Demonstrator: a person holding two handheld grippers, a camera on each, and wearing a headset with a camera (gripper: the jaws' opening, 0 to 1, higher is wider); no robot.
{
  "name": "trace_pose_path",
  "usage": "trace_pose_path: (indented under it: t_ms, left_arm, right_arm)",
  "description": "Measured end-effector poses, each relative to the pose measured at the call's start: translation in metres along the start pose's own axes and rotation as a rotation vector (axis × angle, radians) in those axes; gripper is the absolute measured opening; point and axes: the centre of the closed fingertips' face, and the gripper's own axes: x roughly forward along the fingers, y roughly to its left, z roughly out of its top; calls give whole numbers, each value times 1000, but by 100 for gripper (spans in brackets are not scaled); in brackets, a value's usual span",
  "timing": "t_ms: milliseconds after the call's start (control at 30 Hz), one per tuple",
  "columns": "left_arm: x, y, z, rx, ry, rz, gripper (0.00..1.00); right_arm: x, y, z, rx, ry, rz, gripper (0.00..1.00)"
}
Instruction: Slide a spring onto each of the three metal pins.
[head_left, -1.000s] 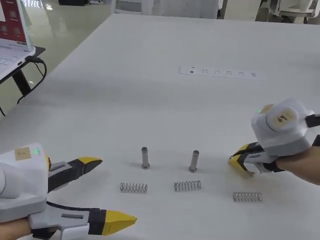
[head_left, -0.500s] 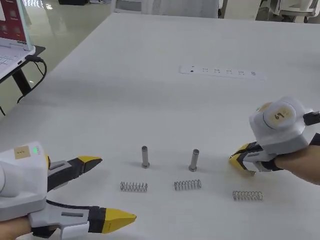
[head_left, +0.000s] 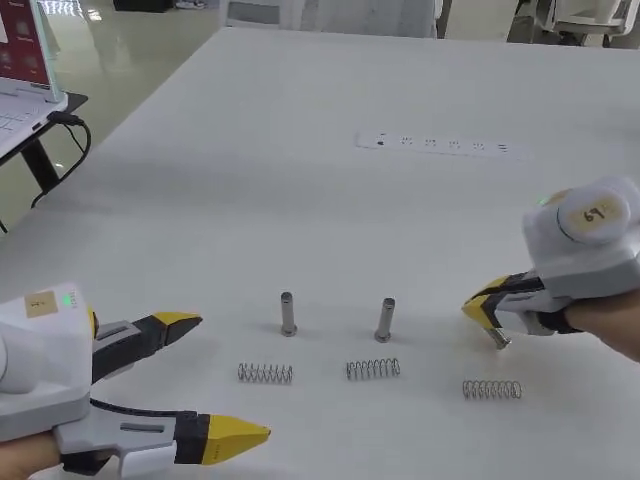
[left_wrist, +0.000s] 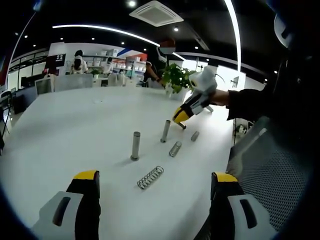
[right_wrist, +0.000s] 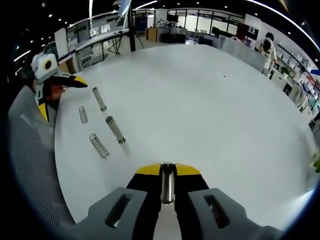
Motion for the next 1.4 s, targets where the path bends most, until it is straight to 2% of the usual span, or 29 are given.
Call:
trace_pose_path:
  t_ms: [300,1400]
  left_arm:
    - [0,-2,1,4,-2,-5,89]
    - [-3,-4,3,15,-2,-8,87]
  right_arm:
    - [-9,3,5,20,-36,-2,6]
    - [-29,0,-8,42,-80,-29,6]
